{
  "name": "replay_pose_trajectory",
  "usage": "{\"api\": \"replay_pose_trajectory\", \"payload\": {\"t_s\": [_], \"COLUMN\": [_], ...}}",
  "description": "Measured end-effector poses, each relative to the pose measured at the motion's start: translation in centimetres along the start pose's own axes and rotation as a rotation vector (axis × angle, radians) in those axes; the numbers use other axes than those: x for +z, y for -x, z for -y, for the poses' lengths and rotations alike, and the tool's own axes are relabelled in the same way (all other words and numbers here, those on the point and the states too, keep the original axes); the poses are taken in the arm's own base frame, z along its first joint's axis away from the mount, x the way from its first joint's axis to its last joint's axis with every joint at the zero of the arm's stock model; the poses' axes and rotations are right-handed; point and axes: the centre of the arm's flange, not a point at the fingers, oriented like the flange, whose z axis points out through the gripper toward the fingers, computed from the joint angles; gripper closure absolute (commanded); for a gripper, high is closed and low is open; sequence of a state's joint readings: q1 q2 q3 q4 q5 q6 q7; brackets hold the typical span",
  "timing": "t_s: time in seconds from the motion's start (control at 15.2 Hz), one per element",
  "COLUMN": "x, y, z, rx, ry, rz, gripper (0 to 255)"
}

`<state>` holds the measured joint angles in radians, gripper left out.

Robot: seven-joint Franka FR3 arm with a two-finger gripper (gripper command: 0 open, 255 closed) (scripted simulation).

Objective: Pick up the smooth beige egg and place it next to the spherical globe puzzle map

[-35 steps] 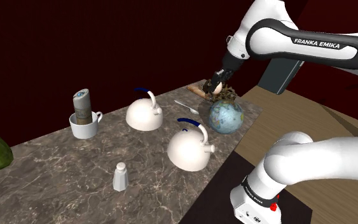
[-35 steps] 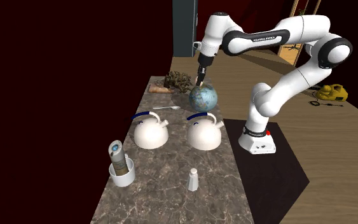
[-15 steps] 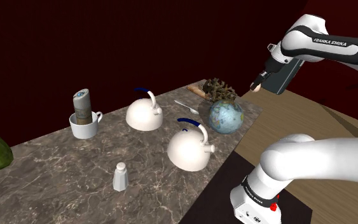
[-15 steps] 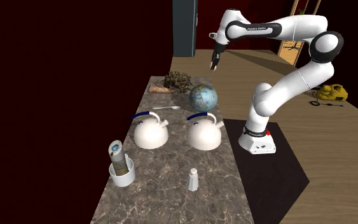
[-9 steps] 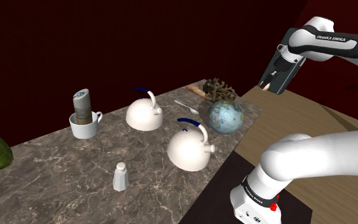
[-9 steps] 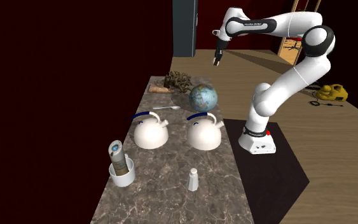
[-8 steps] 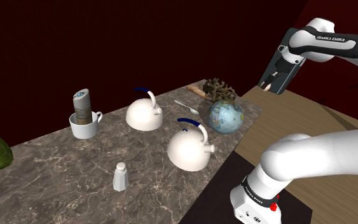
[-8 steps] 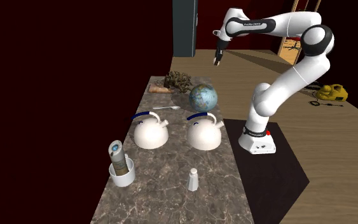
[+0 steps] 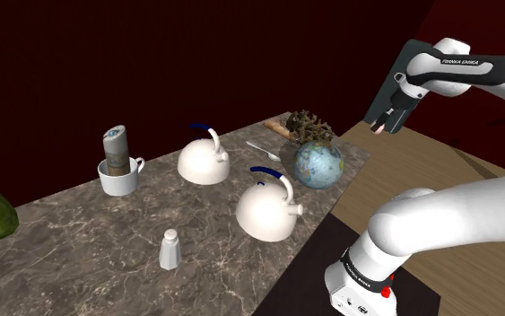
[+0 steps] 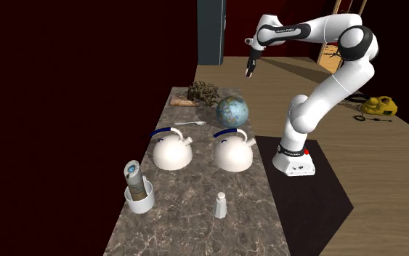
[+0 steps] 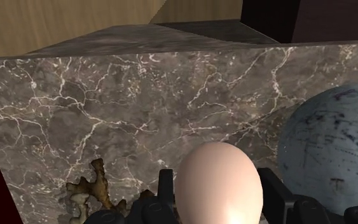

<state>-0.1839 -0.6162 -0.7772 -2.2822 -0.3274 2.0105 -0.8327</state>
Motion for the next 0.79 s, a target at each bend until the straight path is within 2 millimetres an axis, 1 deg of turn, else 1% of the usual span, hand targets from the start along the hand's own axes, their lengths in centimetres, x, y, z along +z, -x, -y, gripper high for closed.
{"api": "replay_pose_trajectory", "payload": {"t_s": [0.79], "x": [6.2], "y": [1.3], "z": [0.7], "rx": [0.000], "ry": [0.000], "rz": [0.000], "gripper": [255]}}
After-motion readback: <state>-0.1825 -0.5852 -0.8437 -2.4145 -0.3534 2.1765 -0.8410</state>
